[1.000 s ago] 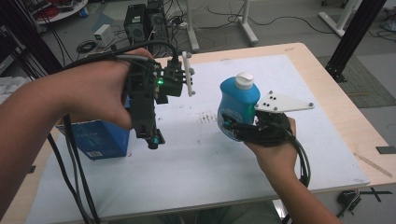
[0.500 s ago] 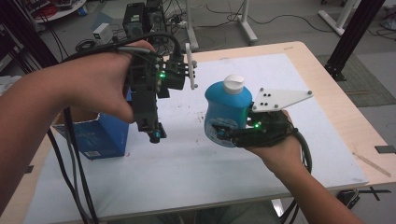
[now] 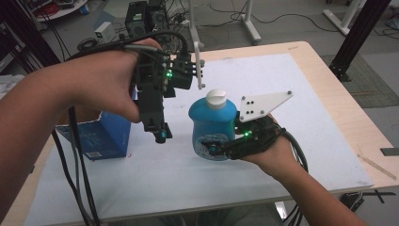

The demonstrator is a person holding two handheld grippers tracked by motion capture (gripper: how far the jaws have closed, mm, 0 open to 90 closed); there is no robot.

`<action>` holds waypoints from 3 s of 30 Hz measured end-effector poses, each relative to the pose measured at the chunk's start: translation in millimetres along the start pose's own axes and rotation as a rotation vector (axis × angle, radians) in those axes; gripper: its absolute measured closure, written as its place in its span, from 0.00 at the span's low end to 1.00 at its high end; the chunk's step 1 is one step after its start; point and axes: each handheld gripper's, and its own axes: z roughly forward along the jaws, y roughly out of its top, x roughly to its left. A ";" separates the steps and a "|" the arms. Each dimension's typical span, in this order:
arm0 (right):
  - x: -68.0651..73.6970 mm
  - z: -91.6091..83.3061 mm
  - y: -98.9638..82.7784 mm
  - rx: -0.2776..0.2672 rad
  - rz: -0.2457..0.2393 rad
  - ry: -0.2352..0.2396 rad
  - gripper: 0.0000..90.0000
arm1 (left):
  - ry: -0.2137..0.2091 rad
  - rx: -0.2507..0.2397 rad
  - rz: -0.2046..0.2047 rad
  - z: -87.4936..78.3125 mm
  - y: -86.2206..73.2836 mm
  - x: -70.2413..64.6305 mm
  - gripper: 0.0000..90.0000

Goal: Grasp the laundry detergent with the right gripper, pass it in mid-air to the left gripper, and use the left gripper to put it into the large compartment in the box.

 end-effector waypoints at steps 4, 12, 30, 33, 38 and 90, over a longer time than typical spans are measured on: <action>0.6 8.8 -0.3 -0.001 -0.007 0.042 0.51 | 0.000 0.003 0.001 0.6 1.2 -0.4 0.02; 2.9 26.1 4.8 -0.005 -0.021 0.084 0.51 | 0.003 0.006 0.005 2.6 4.5 -2.7 0.02; 7.0 64.1 19.1 -0.003 -0.037 0.162 0.51 | -0.007 0.004 0.012 11.4 6.1 -6.9 0.02; 8.6 66.5 21.4 -0.003 -0.038 0.168 0.51 | -0.006 0.003 0.011 12.5 6.4 -7.8 0.02; 9.6 69.1 22.7 -0.003 -0.038 0.172 0.51 | -0.003 0.009 0.021 12.5 6.4 -9.0 0.02; 13.0 69.0 28.3 -0.021 -0.053 0.165 0.51 | 0.032 0.048 0.034 14.5 11.1 -14.4 0.20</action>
